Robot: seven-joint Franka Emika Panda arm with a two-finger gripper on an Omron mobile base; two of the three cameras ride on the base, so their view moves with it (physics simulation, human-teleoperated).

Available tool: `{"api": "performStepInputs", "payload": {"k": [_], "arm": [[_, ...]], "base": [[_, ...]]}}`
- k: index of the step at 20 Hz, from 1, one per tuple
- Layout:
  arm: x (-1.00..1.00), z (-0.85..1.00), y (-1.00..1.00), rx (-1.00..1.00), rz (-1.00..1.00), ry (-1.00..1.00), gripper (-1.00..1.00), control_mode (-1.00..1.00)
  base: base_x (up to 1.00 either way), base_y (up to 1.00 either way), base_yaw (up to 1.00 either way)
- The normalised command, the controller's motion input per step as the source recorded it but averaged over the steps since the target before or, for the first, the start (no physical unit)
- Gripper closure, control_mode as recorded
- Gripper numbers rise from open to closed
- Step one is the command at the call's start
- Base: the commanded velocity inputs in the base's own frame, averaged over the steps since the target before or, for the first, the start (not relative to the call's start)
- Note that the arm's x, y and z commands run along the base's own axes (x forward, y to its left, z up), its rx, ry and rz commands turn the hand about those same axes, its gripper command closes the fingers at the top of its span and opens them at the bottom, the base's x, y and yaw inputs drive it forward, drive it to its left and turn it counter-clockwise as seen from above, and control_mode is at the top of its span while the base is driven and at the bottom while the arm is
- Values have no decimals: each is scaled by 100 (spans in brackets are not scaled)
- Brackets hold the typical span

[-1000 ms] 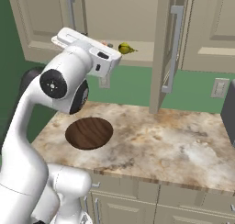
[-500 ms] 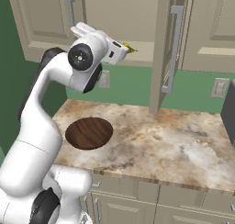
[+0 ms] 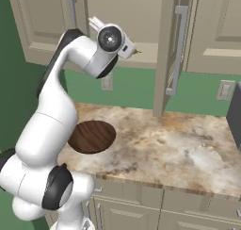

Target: Open the cabinet. Pick the tangerine and pear from the cabinet and place them into the bowl. Then close the cabinet.

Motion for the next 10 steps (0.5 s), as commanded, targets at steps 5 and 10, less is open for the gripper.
{"api": "performStepInputs", "payload": {"k": [5,10], "arm": [[51,-58,5,10,12,3,-100,-100],[38,-17,0,0,3,1,-100,-100]], "base": [[0,0,0],[0,0,0]]}}
